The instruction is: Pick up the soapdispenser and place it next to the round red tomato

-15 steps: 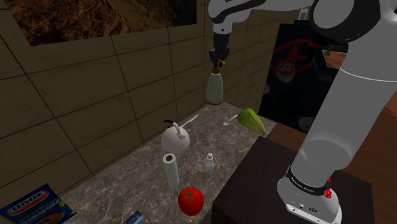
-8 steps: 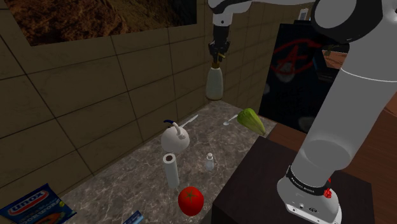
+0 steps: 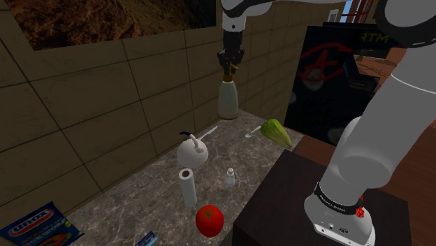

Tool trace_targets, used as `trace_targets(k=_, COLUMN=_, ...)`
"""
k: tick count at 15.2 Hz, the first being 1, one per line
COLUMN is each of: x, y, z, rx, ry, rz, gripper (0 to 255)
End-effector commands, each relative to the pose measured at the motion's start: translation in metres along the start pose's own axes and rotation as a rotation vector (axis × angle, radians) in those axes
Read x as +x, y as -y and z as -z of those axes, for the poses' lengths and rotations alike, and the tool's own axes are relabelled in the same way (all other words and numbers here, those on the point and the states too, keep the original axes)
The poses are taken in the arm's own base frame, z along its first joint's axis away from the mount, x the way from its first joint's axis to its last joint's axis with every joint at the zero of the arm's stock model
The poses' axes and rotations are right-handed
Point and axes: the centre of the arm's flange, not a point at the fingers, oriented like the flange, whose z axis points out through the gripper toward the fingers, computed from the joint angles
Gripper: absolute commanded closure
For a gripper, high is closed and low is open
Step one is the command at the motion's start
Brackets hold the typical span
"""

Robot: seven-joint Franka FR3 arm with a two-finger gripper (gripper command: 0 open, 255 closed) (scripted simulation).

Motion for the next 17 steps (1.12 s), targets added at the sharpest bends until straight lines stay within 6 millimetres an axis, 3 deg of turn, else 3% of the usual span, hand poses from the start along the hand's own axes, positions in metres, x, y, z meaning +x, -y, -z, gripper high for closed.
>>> trace_targets(k=1, x=-0.011, y=0.024, z=0.004, rx=-0.001, ry=-0.001, rz=-0.002, gripper=255)
trace_targets(k=17, x=-0.085, y=0.222, z=0.006, rx=-0.001, ry=-0.001, rz=-0.002, gripper=255)
